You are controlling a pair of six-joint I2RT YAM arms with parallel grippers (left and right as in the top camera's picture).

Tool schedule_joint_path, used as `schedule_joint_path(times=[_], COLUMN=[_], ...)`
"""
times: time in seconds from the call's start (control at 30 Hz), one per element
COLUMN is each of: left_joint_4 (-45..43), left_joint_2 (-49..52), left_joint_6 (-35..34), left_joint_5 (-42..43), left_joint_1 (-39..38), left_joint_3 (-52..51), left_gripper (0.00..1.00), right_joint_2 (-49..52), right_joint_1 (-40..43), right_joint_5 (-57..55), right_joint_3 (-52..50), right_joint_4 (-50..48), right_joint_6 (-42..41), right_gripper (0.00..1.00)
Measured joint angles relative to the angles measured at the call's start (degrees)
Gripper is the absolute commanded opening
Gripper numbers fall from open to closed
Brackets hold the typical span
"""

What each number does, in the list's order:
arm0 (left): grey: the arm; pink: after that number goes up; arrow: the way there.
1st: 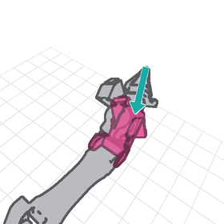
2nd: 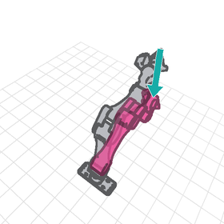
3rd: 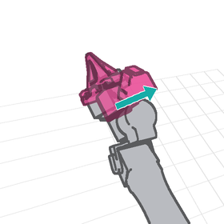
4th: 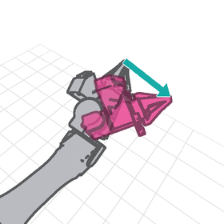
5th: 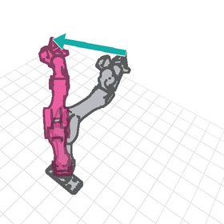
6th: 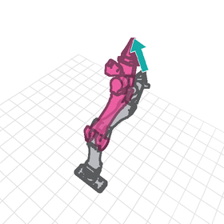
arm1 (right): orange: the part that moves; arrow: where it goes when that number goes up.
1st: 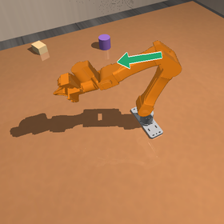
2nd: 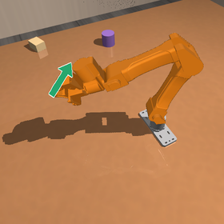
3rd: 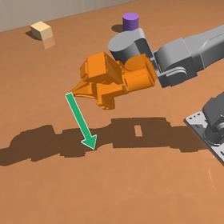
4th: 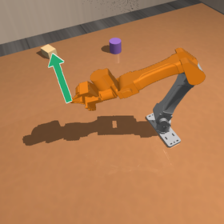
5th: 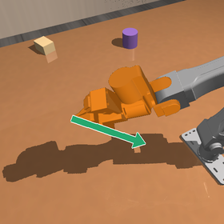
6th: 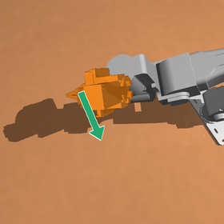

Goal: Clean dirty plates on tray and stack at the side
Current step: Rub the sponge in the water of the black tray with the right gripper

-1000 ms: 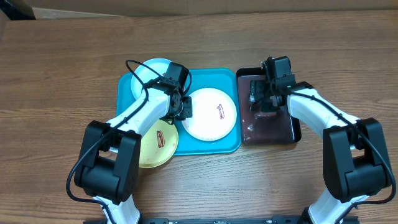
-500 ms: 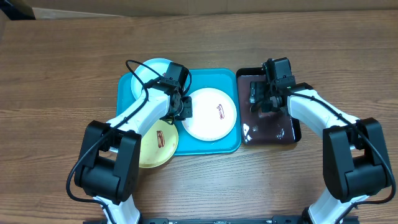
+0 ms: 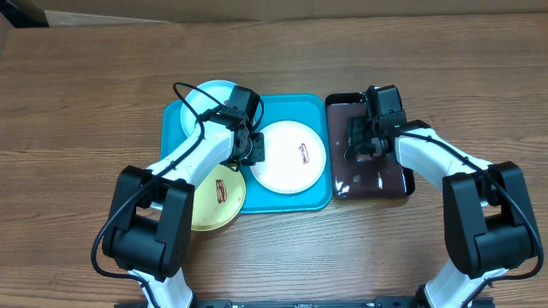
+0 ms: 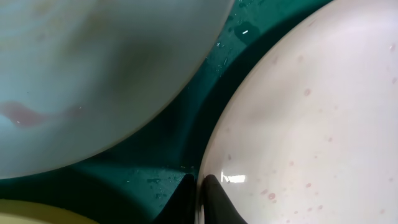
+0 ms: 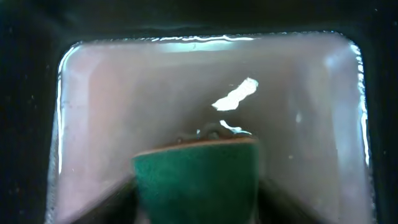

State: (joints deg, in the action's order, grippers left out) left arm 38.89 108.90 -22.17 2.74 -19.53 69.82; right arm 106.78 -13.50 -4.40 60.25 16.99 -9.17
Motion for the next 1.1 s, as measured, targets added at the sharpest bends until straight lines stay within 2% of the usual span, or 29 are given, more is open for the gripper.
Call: schedule_joint_path(times=[0.07, 0.13, 0.23, 0.27, 0.3, 0.33, 0.47, 0.8, 0.93, 1.03, 1.1], left_joint_4=[0.0, -0.07, -0.13, -0.17, -0.17, -0.17, -0.24, -0.42, -0.42, -0.42, -0.39], left_joint_2=[0.0, 0.0, 0.0, 0.0, 0.0, 0.0, 0.0, 0.0, 0.0, 0.0, 0.0], left_joint_6=[0.0, 0.0, 0.0, 0.0, 0.0, 0.0, 0.0, 0.0, 0.02, 0.02, 0.02], left_joint_5=[0.0, -0.02, -0.02, -0.02, 0.0, -0.02, -0.02, -0.02, -0.02, -0.02, -0.02], left_joint_1=[0.0, 0.0, 0.0, 0.0, 0.0, 0.0, 0.0, 0.0, 0.0, 0.0, 0.0], left_joint_3=[0.0, 0.0, 0.0, 0.0, 0.0, 0.0, 0.0, -0.02, -0.02, -0.02, -0.04], left_gripper=[0.09, 0.09, 0.09, 0.09, 0.09, 0.09, 0.1, 0.1, 0.1, 0.1, 0.1], right_joint_2=[0.0, 0.0, -0.02, -0.09, -0.33, -0.68, -3.74, -5.68, -5.66, -5.09, -4.52], right_joint_1=[-0.02, 0.0, -0.02, 0.0, 0.0, 0.0, 0.0, -0.11, -0.76, -1.73, -2.12], right_joint_5=[0.0, -0.07, 0.31, 0.66, 1.14, 1.62, 2.73, 3.89, 4.07, 4.0, 3.54], right_joint_3=[0.0, 0.02, 0.94, 1.6, 2.32, 3.04, 5.31, 5.95, 4.68, 3.39, 3.15], right_joint_4=[-0.04, 0.22, 5.29, 7.56, 10.21, 12.66, 18.86, 25.57, 23.19, 21.64, 21.29], right_joint_6=[-0.09, -0.31, -0.85, -1.09, -1.25, -1.33, -1.81, -1.29, -1.14, -0.22, 0.07], right_gripper=[0.17, 0.04, 0.06, 0.21, 0.41, 0.51, 0.74, 0.72, 0.63, 0.52, 0.51])
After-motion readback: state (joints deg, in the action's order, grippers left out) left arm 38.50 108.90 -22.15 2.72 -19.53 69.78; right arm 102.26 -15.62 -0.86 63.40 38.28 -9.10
